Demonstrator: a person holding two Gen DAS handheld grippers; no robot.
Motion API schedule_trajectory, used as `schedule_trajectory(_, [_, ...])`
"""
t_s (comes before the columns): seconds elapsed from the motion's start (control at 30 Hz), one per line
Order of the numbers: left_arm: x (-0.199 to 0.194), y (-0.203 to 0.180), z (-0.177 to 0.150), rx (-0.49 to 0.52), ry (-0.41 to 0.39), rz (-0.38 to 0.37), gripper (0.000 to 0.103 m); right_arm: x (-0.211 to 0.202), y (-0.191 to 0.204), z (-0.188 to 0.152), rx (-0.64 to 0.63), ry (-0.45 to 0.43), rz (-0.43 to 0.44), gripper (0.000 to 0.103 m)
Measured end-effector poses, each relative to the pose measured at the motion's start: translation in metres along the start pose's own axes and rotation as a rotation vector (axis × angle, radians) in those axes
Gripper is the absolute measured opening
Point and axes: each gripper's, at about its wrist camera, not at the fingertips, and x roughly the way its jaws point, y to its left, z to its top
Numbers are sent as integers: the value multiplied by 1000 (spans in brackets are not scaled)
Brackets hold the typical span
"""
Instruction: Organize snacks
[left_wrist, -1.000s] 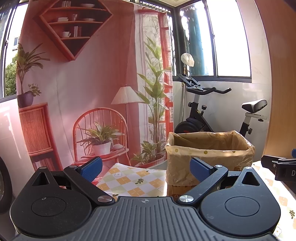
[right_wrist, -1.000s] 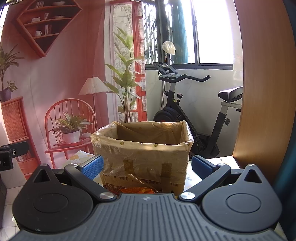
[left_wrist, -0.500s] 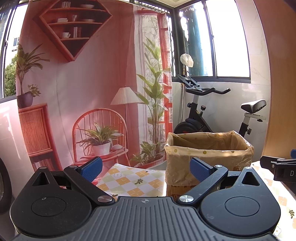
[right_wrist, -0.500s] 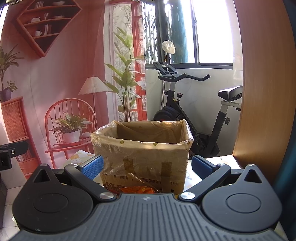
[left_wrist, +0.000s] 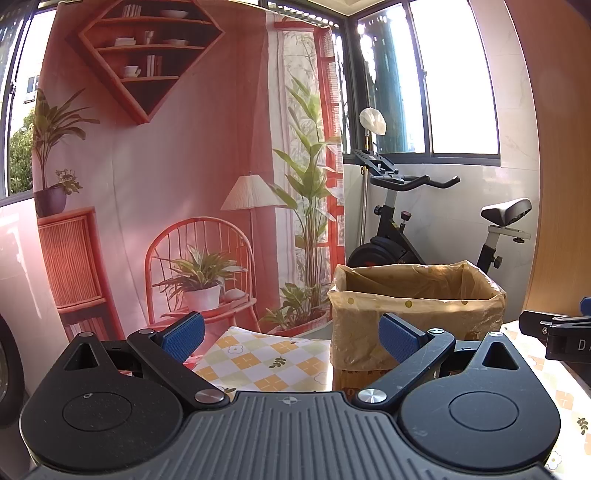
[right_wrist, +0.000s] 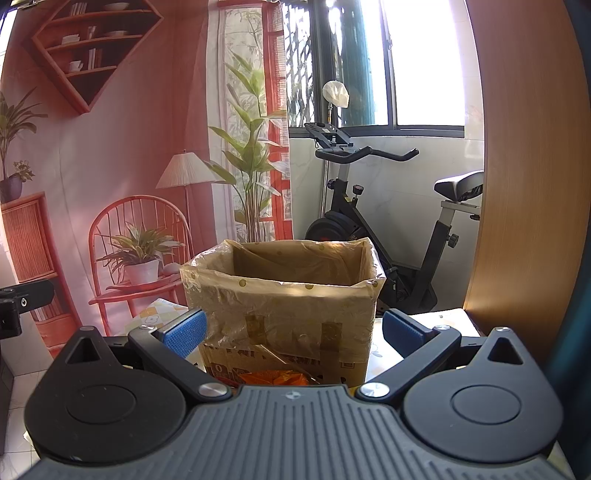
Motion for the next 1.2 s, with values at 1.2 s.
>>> schedule_trajectory(1.2, [2, 5, -3, -17, -11, -15, 101, 2, 0, -4, 6, -3, -1, 103])
